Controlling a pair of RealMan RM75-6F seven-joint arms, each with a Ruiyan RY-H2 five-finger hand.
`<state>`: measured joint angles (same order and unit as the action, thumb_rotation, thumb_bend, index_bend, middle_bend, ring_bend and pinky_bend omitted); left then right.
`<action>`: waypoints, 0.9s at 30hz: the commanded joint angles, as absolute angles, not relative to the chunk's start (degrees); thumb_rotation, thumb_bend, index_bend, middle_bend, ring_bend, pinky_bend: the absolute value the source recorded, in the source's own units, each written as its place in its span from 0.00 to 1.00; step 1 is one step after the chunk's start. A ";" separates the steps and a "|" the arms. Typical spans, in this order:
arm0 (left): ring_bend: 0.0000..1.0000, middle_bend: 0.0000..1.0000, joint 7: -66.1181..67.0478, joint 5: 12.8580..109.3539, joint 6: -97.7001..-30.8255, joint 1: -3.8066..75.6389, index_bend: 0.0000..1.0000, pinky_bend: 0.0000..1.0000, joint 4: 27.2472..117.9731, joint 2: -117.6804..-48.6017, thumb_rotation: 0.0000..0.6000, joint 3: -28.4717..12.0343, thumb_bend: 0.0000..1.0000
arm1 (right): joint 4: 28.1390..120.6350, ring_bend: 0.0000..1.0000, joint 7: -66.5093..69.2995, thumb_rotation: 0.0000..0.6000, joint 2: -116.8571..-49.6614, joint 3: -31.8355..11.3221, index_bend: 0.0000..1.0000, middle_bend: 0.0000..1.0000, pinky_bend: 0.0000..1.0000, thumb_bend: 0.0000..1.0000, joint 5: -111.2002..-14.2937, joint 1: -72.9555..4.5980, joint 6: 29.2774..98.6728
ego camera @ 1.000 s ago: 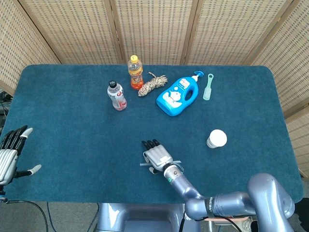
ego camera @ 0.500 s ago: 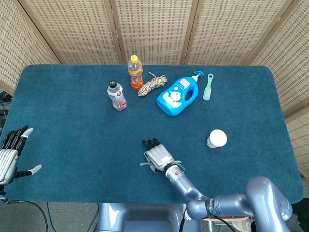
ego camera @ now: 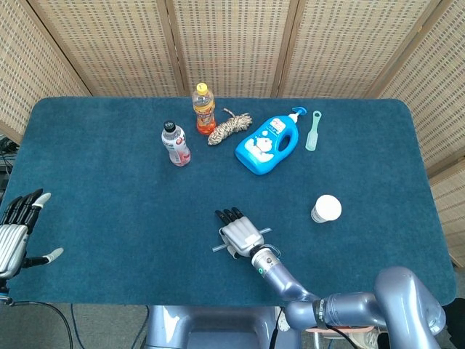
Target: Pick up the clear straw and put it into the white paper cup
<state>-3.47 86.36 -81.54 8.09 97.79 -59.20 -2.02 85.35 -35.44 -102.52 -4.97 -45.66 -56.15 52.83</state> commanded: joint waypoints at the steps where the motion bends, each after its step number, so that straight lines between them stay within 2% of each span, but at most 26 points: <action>1: 0.00 0.00 -3.52 86.35 -81.53 8.11 0.00 0.00 97.82 -59.15 1.00 -2.03 0.11 | 89.16 0.00 -32.03 1.00 -99.39 -6.41 0.64 0.00 0.00 0.51 -49.33 -54.82 53.98; 4: 0.00 0.00 -3.94 86.55 -81.50 8.09 0.00 0.00 97.86 -59.02 1.00 -1.89 0.11 | 97.67 0.00 -24.39 1.00 -91.70 -10.26 0.64 0.00 0.00 0.51 -54.69 -52.49 55.60; 12: 0.00 0.00 -4.68 87.41 -82.37 7.75 0.00 0.00 97.89 -58.78 1.00 -1.66 0.11 | 106.19 0.00 -4.41 1.00 -78.53 -16.64 0.65 0.00 0.00 0.51 -61.23 -46.98 55.09; 20: 0.00 0.00 -3.83 87.60 -82.39 7.70 0.00 0.00 98.18 -59.02 1.00 -1.46 0.11 | 105.84 0.00 16.15 1.00 -72.22 -22.48 0.67 0.03 0.00 0.51 -59.15 -41.42 54.06; 27: 0.00 0.00 -3.77 87.51 -82.41 7.66 0.00 0.00 98.27 -59.02 1.00 -1.45 0.11 | 102.21 0.00 28.76 1.00 -68.77 -22.24 0.67 0.03 0.00 0.51 -61.09 -37.17 50.05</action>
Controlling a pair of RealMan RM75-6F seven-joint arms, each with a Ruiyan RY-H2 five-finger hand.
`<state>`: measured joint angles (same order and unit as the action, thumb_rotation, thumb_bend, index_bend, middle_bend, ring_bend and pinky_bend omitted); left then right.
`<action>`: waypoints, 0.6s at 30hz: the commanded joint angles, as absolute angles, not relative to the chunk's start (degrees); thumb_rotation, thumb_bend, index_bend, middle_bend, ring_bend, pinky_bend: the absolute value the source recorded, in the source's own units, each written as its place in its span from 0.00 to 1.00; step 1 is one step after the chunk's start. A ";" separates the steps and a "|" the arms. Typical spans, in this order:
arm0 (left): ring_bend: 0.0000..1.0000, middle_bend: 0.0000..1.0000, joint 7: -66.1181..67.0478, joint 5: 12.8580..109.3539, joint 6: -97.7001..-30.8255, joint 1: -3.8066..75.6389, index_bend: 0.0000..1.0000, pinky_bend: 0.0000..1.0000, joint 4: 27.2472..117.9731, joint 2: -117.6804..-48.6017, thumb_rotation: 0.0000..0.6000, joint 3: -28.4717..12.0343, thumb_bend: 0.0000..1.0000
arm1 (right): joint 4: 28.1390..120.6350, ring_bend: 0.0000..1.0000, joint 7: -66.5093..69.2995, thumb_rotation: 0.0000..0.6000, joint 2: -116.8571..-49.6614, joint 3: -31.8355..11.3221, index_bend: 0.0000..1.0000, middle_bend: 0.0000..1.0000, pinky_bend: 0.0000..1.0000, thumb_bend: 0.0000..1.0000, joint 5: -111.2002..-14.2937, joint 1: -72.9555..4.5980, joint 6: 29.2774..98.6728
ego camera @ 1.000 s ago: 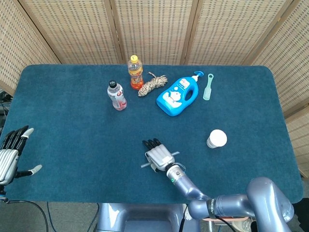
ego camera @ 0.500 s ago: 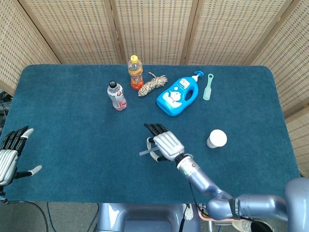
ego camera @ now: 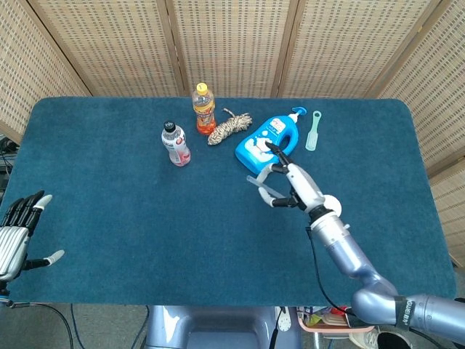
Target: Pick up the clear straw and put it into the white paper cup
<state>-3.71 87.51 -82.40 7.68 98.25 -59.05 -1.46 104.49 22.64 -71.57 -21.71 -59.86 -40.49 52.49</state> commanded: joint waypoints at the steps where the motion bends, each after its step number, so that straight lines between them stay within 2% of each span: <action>1: 0.00 0.00 -3.89 87.51 -82.45 7.63 0.00 0.00 98.27 -58.96 1.00 -1.44 0.11 | 101.54 0.00 30.02 1.00 -68.54 -21.93 0.67 0.03 0.00 0.51 -61.68 -36.59 49.76; 8: 0.00 0.00 -4.72 87.53 -82.87 7.43 0.00 0.00 98.24 -58.64 1.00 -1.53 0.11 | 95.14 0.00 39.38 1.00 -67.81 -19.72 0.67 0.03 0.00 0.51 -67.31 -32.54 49.54; 18: 0.00 0.00 -4.58 87.84 -83.17 7.27 0.00 0.00 98.36 -58.65 1.00 -1.42 0.11 | 87.46 0.00 47.46 1.00 -70.06 -17.04 0.67 0.03 0.00 0.51 -72.45 -30.92 49.09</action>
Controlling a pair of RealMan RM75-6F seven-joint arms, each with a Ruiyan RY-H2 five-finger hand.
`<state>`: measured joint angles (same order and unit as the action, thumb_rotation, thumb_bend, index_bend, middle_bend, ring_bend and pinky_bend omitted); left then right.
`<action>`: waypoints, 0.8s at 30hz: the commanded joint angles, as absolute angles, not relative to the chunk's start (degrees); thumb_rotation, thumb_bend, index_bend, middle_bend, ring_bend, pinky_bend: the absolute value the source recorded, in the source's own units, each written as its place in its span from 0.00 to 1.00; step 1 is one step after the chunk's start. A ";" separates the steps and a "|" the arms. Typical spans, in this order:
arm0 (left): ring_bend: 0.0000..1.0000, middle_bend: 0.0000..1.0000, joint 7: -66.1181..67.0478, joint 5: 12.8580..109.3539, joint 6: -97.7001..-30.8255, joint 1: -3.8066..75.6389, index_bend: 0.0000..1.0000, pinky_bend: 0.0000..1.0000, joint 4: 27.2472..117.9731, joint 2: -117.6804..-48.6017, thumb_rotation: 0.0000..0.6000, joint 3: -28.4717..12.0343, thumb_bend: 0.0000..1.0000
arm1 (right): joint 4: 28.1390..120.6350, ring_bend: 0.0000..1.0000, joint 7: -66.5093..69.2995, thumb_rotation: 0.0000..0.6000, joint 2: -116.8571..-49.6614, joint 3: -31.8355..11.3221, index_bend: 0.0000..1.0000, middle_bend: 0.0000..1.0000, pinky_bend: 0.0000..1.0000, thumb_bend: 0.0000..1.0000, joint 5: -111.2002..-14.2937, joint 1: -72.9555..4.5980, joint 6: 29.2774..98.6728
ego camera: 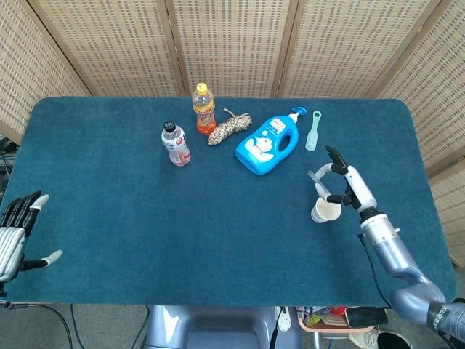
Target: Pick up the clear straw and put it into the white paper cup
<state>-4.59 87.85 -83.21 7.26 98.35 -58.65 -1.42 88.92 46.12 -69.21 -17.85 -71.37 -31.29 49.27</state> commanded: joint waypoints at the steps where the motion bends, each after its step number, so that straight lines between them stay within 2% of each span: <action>1: 0.00 0.00 -4.55 87.83 -83.13 7.29 0.00 0.00 98.35 -58.65 1.00 -1.41 0.11 | 86.81 0.00 47.96 1.00 -70.40 -16.80 0.67 0.03 0.00 0.51 -72.79 -30.92 49.03; 24: 0.00 0.00 -4.26 87.45 -82.99 7.33 0.00 0.00 98.43 -58.76 1.00 -1.60 0.11 | 81.33 0.00 48.97 1.00 -74.17 -15.30 0.67 0.03 0.00 0.51 -73.12 -32.54 47.06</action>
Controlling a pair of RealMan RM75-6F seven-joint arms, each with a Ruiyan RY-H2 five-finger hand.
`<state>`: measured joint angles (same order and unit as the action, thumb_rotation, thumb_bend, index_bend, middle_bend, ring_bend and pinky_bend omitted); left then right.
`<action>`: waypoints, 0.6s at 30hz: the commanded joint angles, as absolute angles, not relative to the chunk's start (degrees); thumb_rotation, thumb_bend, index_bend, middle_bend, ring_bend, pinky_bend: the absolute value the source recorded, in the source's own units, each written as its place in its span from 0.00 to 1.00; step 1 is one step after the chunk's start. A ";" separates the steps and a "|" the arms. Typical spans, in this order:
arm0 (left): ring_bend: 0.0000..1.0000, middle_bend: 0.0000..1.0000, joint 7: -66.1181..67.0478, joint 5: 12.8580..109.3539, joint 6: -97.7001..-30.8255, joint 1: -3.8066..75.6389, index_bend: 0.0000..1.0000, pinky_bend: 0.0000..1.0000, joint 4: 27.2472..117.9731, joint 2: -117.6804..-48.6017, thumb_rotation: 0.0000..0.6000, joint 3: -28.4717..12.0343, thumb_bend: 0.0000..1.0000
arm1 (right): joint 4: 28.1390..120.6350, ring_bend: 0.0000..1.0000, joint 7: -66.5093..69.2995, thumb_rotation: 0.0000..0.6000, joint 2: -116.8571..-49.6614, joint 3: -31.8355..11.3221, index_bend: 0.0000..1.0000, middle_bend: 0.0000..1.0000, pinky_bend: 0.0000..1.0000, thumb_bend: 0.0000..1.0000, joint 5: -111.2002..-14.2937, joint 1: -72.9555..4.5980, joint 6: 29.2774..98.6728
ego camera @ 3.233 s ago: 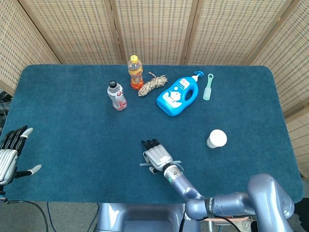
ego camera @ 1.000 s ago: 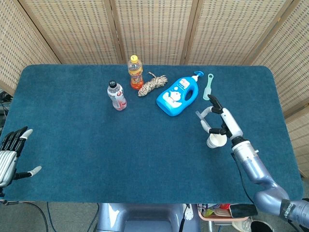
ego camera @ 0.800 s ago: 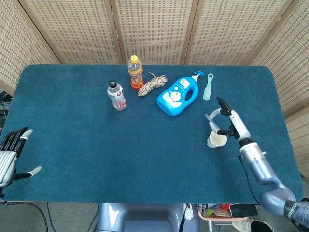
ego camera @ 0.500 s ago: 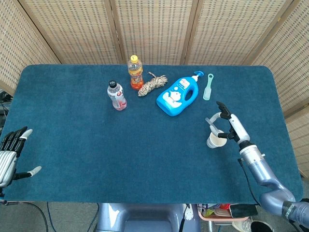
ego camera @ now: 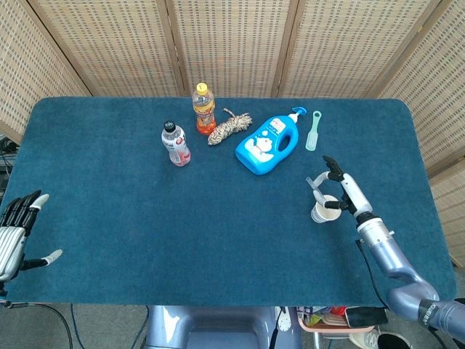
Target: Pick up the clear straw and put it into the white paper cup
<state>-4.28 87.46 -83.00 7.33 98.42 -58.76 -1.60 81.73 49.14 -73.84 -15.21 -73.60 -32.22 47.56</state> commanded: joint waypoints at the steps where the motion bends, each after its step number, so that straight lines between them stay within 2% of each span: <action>1: 0.00 0.00 -4.25 87.44 -82.97 7.34 0.00 0.00 98.44 -58.76 1.00 -1.60 0.11 | 81.22 0.00 48.90 1.00 -74.26 -15.33 0.67 0.03 0.00 0.51 -73.00 -32.63 46.93; 18: 0.00 0.00 -4.29 87.06 -82.45 7.65 0.00 0.00 98.56 -58.63 1.00 -1.80 0.11 | 76.71 0.00 47.08 1.00 -77.78 -14.65 0.67 0.02 0.00 0.51 -70.30 -33.49 43.67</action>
<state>-4.30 87.04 -82.44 7.67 98.55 -58.64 -1.82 76.77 46.99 -77.72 -14.68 -70.22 -33.54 43.65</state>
